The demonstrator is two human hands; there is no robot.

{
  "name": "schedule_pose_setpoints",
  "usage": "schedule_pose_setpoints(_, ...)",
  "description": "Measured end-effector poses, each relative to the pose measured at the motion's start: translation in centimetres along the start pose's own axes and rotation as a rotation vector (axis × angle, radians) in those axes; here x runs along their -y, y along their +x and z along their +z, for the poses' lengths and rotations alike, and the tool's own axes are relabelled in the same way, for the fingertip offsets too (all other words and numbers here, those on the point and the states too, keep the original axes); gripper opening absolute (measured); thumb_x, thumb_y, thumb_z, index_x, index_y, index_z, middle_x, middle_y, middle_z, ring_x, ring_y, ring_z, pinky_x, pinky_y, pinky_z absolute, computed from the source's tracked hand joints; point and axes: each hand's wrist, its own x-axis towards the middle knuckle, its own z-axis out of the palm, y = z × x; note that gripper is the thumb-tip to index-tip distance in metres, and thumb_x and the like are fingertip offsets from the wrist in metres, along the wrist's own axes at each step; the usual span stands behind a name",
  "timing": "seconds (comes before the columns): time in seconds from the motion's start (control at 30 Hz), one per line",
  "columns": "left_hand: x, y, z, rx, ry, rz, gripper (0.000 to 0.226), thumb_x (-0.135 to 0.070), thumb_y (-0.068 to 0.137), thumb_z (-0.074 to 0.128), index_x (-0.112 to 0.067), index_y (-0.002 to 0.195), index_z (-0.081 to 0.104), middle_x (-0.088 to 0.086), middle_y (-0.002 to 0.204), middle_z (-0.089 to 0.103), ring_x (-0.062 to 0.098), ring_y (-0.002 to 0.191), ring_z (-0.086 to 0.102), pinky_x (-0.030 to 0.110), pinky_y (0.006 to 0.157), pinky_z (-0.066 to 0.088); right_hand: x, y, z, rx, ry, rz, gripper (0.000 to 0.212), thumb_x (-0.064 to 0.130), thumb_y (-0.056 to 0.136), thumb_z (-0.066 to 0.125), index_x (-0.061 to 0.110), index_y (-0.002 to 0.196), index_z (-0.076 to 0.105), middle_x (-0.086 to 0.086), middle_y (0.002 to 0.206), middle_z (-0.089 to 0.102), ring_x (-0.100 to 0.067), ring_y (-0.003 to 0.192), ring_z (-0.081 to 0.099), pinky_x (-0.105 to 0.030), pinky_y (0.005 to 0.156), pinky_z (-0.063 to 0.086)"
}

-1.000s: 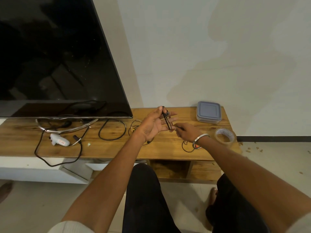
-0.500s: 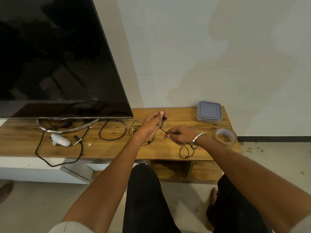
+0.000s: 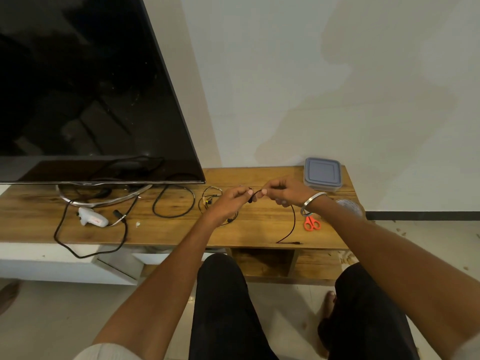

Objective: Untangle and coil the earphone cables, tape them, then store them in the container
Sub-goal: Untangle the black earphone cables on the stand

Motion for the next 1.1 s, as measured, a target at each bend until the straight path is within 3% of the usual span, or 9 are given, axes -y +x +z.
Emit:
schedule_pose_setpoints(0.17,-0.4,-0.2,0.5,0.1,-0.055,-0.075,0.031,-0.031,0.102,0.043,-0.02,0.087,0.067,0.005,0.122,0.064,0.018,0.121,0.053,0.038,0.101,0.037,0.1,0.2,-0.3,-0.114,-0.12,-0.047,0.019,0.028,0.094,0.056,0.018,0.09,0.072,0.004,0.058,0.043,-0.01,0.052,0.038,-0.017,0.046,0.036)
schedule_pose_setpoints(0.3,-1.3,-0.3,0.9,0.189,-0.222,-0.109,0.03,-0.025,0.104,0.039,-0.017,0.085,0.061,0.01,0.132,0.059,0.016,0.126,0.048,0.041,0.106,0.032,-0.8,0.8,-0.2,-0.205,-0.207,-0.071,0.018,0.026,0.095,0.054,0.024,0.087,0.069,0.005,0.062,0.05,-0.01,0.056,0.041,-0.024,0.058,0.037)
schedule_pose_setpoints(0.53,-2.0,0.1,1.1,0.249,-0.54,-0.118,0.028,-0.028,0.103,0.04,-0.017,0.08,0.052,0.013,0.123,0.064,0.026,0.127,0.054,0.055,0.107,0.034,-2.0,1.3,0.4,-0.283,-0.191,-0.053,0.019,0.022,0.096,0.052,0.021,0.082,0.064,0.007,0.063,0.052,-0.008,0.057,0.042,-0.024,0.058,0.036)
schedule_pose_setpoints(0.77,-2.6,-0.2,0.7,0.261,-0.803,-0.073,0.025,-0.028,0.097,0.048,-0.016,0.077,0.057,0.024,0.126,0.057,0.038,0.128,0.052,0.061,0.107,0.036,-3.0,0.9,0.9,-0.262,-0.23,0.009,0.021,0.019,0.098,0.046,0.016,0.092,0.065,0.013,0.061,0.049,0.002,0.053,0.041,-0.011,0.05,0.032)
schedule_pose_setpoints(0.87,-2.8,-0.4,0.6,0.295,-0.852,-0.062,0.026,-0.029,0.096,0.048,-0.016,0.076,0.058,0.026,0.129,0.053,0.04,0.129,0.049,0.062,0.107,0.035,-3.5,1.1,1.0,-0.235,-0.232,0.046,0.021,0.018,0.098,0.046,0.016,0.084,0.062,0.006,0.061,0.048,-0.007,0.053,0.039,-0.021,0.053,0.032)
schedule_pose_setpoints(1.0,-3.3,-0.5,0.8,0.296,-0.895,-0.022,0.025,-0.03,0.099,0.045,-0.015,0.081,0.055,0.024,0.128,0.055,0.041,0.132,0.046,0.064,0.109,0.032,-4.0,1.2,1.3,-0.204,-0.289,0.08,0.024,0.021,0.097,0.045,0.017,0.101,0.068,0.0,0.067,0.054,-0.012,0.057,0.044,-0.026,0.056,0.038)
schedule_pose_setpoints(1.1,-3.9,-0.2,0.7,0.265,-0.881,0.03,0.025,-0.029,0.1,0.043,-0.015,0.084,0.054,0.026,0.134,0.052,0.039,0.133,0.046,0.062,0.11,0.031,-4.0,1.0,1.9,-0.142,-0.285,0.105,0.026,0.028,0.099,0.042,0.023,0.093,0.067,0.001,0.068,0.054,-0.014,0.06,0.047,-0.031,0.062,0.041)
